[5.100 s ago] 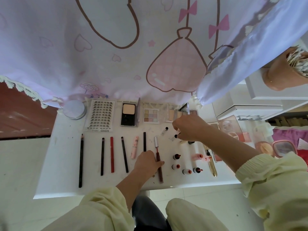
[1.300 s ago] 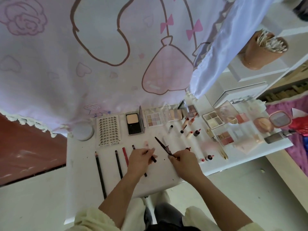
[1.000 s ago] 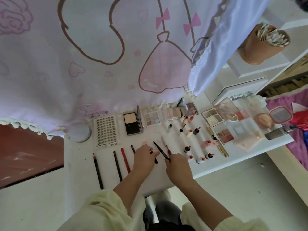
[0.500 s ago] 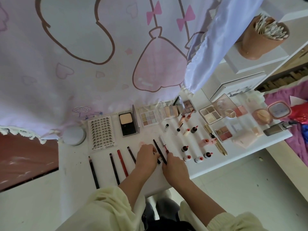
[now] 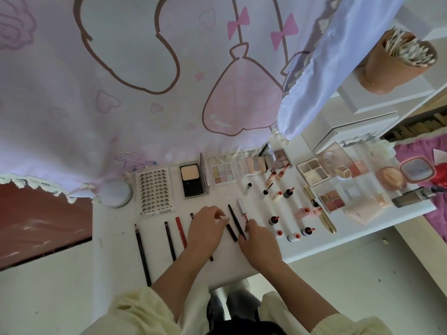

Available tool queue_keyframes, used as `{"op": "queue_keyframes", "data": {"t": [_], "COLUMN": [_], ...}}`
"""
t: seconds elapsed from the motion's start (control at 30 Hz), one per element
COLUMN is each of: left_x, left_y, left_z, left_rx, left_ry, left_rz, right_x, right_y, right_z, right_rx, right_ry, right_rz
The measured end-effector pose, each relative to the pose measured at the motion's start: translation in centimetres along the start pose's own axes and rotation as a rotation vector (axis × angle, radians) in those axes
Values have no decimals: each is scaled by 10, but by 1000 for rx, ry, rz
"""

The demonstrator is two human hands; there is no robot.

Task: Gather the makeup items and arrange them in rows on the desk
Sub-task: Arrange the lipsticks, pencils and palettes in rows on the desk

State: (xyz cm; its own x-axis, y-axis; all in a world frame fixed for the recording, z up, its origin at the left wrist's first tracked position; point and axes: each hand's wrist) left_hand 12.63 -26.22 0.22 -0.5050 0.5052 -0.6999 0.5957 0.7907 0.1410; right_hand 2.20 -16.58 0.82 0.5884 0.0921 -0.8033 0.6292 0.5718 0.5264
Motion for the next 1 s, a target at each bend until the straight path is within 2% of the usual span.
{"op": "queue_keyframes", "data": {"t": [0.07,0.13,0.27,0.47,0.73,0.9,1.0], "left_x": [-16,-25,-24,-17,-12,-14,-24], "left_y": [3,7,18,20,21,24,28], "left_z": [10,21,26,19,21,24,28], "left_rx": [-62,-113,-146,-162,-150,-104,-39], "left_ry": [4,-20,-72,-264,-321,-352,-210], "left_rz": [-115,-133,-52,112,143,69,23], "right_x": [-6,-11,-9,-5,3,-2,-14], "right_y": [-4,-9,-24,-49,-51,-46,-38], "right_z": [4,12,36,73,89,85,77], "right_rx": [-32,-75,-115,-39,100,186,253], "right_ry": [-45,-63,-96,-160,-206,-488,-712], "right_rz": [-14,6,73,194,226,275,373]}}
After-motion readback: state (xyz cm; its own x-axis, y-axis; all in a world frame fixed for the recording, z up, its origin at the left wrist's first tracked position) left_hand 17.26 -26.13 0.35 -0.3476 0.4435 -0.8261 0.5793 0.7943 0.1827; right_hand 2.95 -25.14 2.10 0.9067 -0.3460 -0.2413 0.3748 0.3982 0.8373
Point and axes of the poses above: each hand's wrist, its own y-axis away from the middle knuckle, its own x-axis out of the palm, z = x × y, and after that the axes turned 13 degrees about x, right-handed
